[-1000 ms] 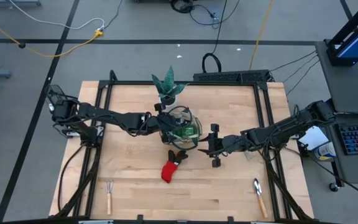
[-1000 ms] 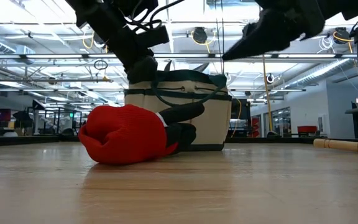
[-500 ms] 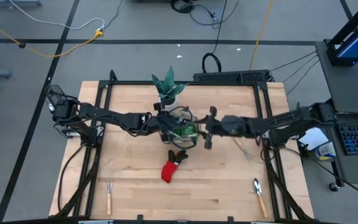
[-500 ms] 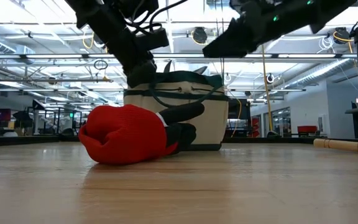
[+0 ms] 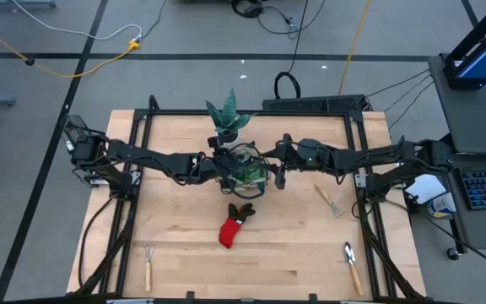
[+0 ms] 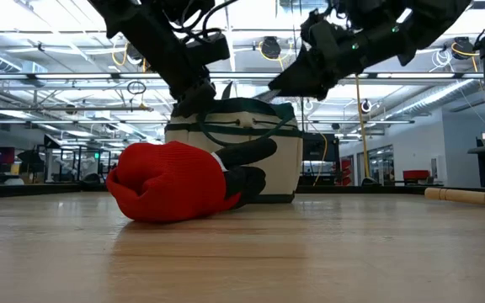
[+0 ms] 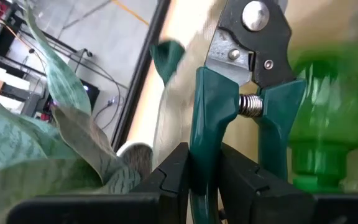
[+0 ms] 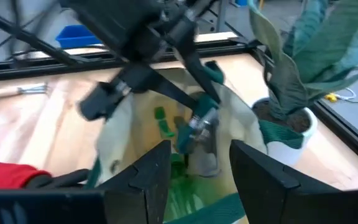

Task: Pick & Place Garden tools in Gardening bag
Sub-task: Put the green shear scissors into the gardening bag

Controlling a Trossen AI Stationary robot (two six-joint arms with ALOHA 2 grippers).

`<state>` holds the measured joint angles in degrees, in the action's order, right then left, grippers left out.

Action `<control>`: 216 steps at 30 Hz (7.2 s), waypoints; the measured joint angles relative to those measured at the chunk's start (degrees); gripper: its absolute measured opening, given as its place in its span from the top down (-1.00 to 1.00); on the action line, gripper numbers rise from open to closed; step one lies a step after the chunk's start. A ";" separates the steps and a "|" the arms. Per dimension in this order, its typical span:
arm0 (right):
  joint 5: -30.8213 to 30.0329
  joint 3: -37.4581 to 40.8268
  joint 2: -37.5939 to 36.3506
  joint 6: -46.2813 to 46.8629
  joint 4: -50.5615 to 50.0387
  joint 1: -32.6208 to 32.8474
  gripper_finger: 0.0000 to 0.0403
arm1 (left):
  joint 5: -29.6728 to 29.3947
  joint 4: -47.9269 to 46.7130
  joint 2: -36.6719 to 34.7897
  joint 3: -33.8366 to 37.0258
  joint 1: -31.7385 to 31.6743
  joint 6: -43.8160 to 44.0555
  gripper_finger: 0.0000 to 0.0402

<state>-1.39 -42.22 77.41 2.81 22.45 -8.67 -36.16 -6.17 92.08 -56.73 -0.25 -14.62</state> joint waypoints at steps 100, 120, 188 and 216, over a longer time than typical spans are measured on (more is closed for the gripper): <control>2.95 -0.02 1.92 -2.42 4.46 -1.51 0.97 | -6.79 3.30 -0.06 -0.07 3.17 -2.74 0.67; 6.66 0.02 1.96 -16.26 2.90 -1.40 0.98 | 9.02 3.37 -0.06 -0.07 0.86 0.46 0.15; 18.03 -0.02 1.92 -37.09 -5.92 -1.35 0.49 | 29.29 -10.36 -0.73 -3.91 -6.67 10.28 0.69; 18.01 0.02 1.92 -36.48 -3.90 -1.35 0.49 | 28.69 -37.67 13.05 -22.73 -9.74 15.86 0.71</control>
<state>16.62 -42.19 79.33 -33.67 18.56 -10.02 -7.48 -43.84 105.13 -79.46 -9.99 1.24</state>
